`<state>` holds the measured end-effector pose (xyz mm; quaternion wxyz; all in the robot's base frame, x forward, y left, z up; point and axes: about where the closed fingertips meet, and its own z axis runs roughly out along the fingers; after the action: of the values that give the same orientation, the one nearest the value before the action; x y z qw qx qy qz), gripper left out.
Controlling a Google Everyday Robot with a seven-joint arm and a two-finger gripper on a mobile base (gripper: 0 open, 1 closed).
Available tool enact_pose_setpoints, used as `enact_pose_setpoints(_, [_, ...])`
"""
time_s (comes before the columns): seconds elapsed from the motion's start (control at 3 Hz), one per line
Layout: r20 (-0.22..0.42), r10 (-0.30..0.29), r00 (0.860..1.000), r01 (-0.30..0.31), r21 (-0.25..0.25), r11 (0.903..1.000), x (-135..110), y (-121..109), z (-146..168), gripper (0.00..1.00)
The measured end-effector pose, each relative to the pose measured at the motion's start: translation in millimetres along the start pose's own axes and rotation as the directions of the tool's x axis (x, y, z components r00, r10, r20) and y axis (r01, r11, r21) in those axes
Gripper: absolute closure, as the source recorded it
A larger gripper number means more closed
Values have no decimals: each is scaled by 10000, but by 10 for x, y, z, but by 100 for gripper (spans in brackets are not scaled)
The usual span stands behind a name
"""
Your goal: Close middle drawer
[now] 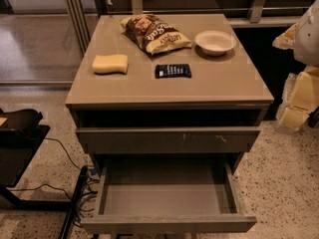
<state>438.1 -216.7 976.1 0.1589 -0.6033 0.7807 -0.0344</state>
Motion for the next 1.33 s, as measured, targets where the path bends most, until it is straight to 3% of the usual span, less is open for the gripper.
enact_pose_setpoints(0.33, [65,6,10000,-7,22,10000,11,34,35,0])
enact_pose_setpoints(0.67, [430,71,9990,-68,-77,9999,117,208,240,19])
enact_pose_setpoints(1.0, [1222,-30,9925,62,-259,9996,230,501,648,42])
enact_pose_setpoints(1.33, [1478,296,9886,-154,-960,9953,415,735,1294,65])
